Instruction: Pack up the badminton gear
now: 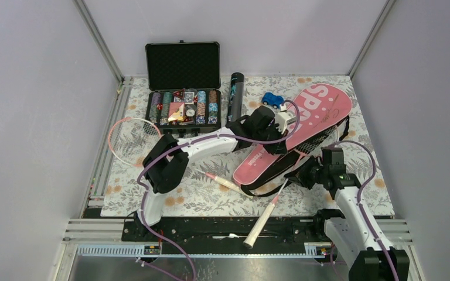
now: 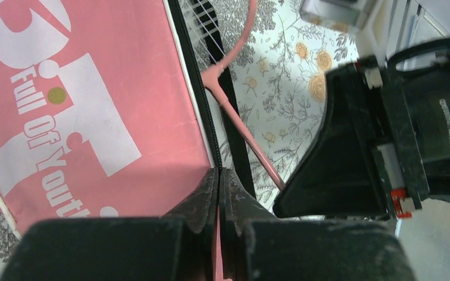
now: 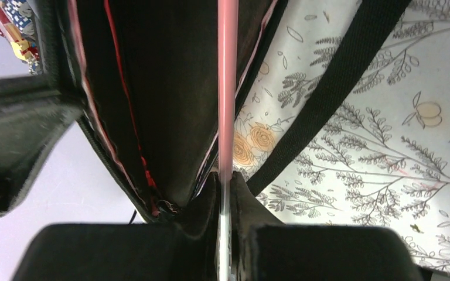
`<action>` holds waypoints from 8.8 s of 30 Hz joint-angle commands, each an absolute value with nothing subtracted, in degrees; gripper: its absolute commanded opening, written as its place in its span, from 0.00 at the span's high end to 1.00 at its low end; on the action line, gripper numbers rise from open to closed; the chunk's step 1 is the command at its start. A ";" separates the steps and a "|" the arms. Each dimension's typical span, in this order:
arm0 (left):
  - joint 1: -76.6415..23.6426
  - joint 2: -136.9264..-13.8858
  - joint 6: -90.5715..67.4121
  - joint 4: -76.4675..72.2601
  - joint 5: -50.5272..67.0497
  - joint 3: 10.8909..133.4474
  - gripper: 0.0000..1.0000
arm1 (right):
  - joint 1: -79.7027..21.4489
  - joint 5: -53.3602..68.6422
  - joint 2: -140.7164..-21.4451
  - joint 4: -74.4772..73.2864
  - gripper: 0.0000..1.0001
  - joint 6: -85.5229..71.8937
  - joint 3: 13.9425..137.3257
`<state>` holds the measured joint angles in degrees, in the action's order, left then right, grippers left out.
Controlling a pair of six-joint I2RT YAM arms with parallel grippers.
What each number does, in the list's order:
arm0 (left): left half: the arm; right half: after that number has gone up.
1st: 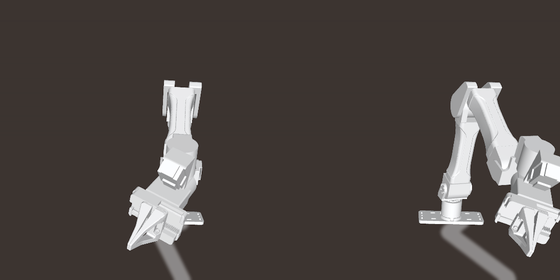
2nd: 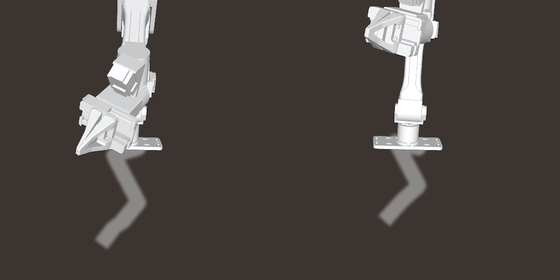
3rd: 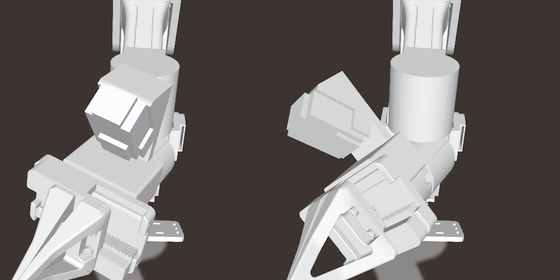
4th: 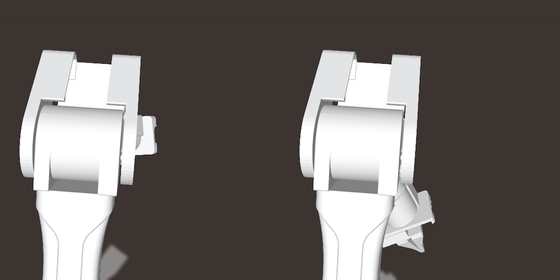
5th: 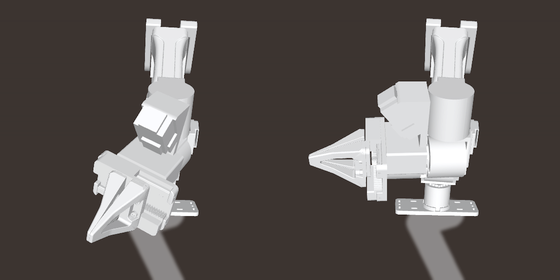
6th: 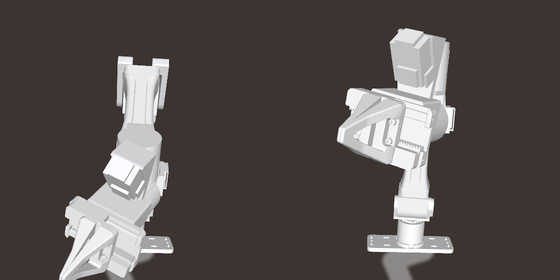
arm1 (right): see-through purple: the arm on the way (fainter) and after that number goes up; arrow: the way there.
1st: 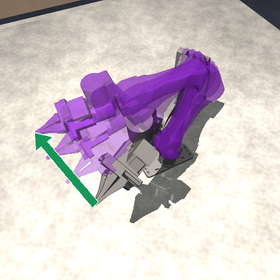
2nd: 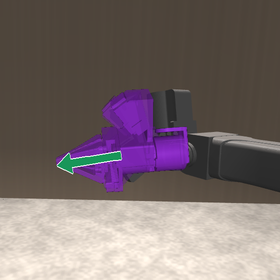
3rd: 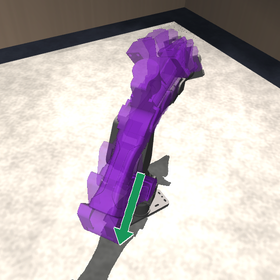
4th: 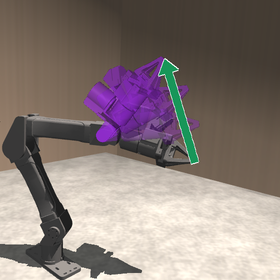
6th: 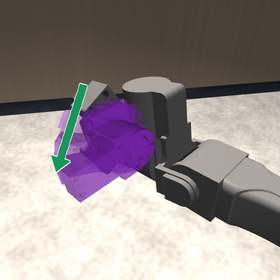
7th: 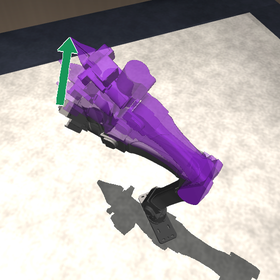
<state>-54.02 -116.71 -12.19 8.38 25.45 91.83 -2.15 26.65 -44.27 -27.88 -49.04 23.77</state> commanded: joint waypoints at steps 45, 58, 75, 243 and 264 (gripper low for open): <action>-55.28 -104.51 -24.34 13.28 19.69 88.97 1.00 | 10.02 13.83 -71.43 21.36 1.00 -58.05 28.17; -55.25 -101.77 -35.79 4.19 18.16 84.54 1.00 | 10.02 9.79 -80.51 30.14 1.00 -63.00 31.99; -52.89 -106.07 -40.74 0.78 11.08 81.74 0.85 | 9.90 15.55 -83.17 12.10 0.45 -58.76 39.37; -62.00 -75.47 -32.74 26.39 2.63 73.11 0.46 | -47.07 -13.77 -49.28 1.69 1.00 -52.90 37.93; -61.92 -91.01 -11.71 26.42 -8.95 81.00 0.47 | -35.37 -27.47 -31.15 -41.42 1.00 -53.72 39.86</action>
